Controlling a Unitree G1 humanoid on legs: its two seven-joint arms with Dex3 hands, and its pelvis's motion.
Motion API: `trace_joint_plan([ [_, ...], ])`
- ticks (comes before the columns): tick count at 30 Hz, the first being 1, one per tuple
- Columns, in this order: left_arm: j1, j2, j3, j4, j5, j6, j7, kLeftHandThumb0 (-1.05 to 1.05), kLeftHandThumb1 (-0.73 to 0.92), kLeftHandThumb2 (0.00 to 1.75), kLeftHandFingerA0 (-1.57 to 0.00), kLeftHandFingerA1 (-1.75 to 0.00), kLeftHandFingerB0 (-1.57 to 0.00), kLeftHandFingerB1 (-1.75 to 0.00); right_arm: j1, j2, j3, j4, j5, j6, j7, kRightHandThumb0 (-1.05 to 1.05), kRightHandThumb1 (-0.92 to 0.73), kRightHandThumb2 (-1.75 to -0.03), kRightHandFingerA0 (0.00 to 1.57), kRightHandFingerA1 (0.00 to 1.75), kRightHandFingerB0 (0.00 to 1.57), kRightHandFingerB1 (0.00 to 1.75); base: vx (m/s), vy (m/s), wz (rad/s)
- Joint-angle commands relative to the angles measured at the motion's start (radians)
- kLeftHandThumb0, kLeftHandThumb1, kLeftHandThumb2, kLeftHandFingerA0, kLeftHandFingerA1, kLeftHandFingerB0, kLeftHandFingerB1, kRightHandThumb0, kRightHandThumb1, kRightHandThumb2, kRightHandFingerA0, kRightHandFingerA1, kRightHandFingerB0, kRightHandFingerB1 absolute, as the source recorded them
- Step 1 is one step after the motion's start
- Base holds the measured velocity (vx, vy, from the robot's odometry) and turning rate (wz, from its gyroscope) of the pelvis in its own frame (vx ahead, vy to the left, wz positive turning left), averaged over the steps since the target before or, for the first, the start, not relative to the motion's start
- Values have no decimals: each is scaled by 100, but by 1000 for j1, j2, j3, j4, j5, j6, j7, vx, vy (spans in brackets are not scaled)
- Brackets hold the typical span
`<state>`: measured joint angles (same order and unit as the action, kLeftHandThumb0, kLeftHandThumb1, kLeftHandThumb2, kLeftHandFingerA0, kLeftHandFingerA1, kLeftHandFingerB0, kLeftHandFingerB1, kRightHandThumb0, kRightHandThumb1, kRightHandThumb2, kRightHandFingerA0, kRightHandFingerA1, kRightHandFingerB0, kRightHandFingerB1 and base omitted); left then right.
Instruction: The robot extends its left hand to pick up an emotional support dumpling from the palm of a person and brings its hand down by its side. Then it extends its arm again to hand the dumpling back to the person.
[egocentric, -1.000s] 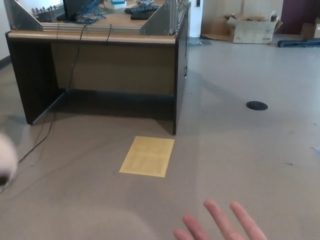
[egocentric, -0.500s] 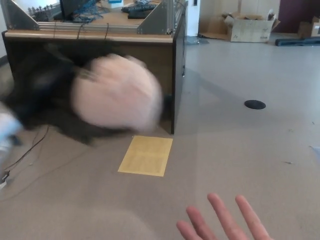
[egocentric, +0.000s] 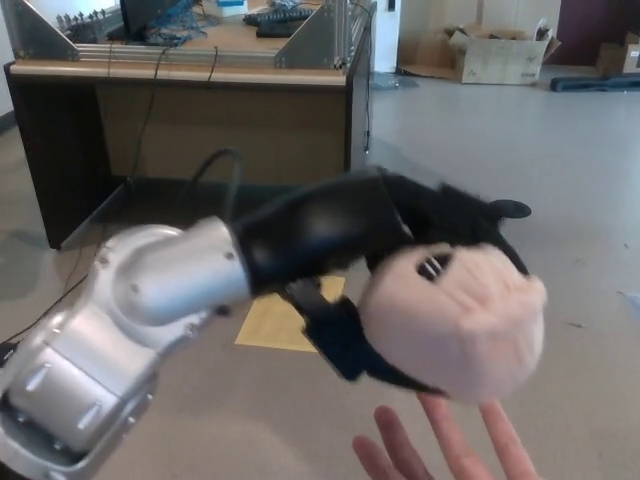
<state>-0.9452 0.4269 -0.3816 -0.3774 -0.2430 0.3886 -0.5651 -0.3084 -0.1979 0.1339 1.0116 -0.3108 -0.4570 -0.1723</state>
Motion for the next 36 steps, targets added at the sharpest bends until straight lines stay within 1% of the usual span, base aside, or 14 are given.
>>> trace_joint_plan([
  [1,-12,-5,-29,-6,50,55,-41,-9,67,75,-111,-114,-93,-79,-10,-13,2,2,1,-3,2,-27,-65,-59,76,53,67,47,0,0,0],
  [13,32,9,-80,-60,105,91,-77,-20,72,61,-101,-119,-73,-48,-33,-20,2,6,10,-22,24,-26,-65,-58,76,56,66,48,0,0,0],
  [16,62,20,-90,-61,158,47,-66,-46,58,58,-82,-56,-45,-35,-33,-23,9,11,0,-43,11,-29,-66,-59,67,51,61,45,0,0,0],
  [18,64,25,-100,-59,186,35,-69,-69,47,78,-56,-52,-31,-42,-28,-24,20,-2,-26,-25,-29,-40,-66,-60,72,60,57,42,0,0,0],
  [19,64,25,-102,-56,191,26,-75,-71,54,57,-44,-37,-28,-30,-30,-23,21,-12,-22,3,-14,-45,-67,-60,81,70,60,43,0,0,0],
  [20,63,28,-103,-56,196,23,-83,-81,44,80,-24,-42,-15,-36,-38,-26,24,-13,-18,27,16,-48,-65,-64,75,62,56,45,0,0,0],
  [22,61,29,-106,-54,203,14,-92,-84,54,58,-25,-34,-15,-27,-47,-26,23,-3,-9,39,36,-41,-68,-58,77,58,60,43,0,0,0],
  [23,59,34,-112,-55,207,12,-106,-85,48,85,-11,-41,-7,-19,-53,-26,25,25,-11,10,25,-32,-67,-59,72,53,64,46,0,0,0],
  [24,56,39,-115,-56,210,11,-119,-91,50,64,-7,-29,-3,-21,-55,-25,24,37,-10,0,24,-29,-68,-58,70,50,63,45,0,0,0],
  [26,50,47,-119,-60,214,11,-139,-90,53,57,-7,-29,0,-21,-55,-23,19,37,0,2,36,-27,-67,-59,74,52,65,46,0,0,0],
  [28,54,54,-122,-60,216,6,-153,-77,40,88,-2,-23,0,-7,-45,-26,15,14,9,2,55,-30,-68,-59,76,53,66,46,0,0,0],
  [29,50,59,-124,-64,214,23,-164,-95,50,65,0,-25,0,-16,-44,-30,16,6,6,12,62,-30,-68,-59,74,53,65,46,0,0,0],
  [31,48,64,-120,-68,207,48,-179,-79,43,88,0,-15,0,0,-40,-36,30,-4,-18,3,39,-30,-69,-59,72,52,62,45,0,0,0],
  [36,51,71,-91,-60,199,45,-200,-77,42,86,0,-13,0,0,-31,-26,24,-44,-1,50,60,-27,-68,-60,72,53,62,45,0,0,0],
])
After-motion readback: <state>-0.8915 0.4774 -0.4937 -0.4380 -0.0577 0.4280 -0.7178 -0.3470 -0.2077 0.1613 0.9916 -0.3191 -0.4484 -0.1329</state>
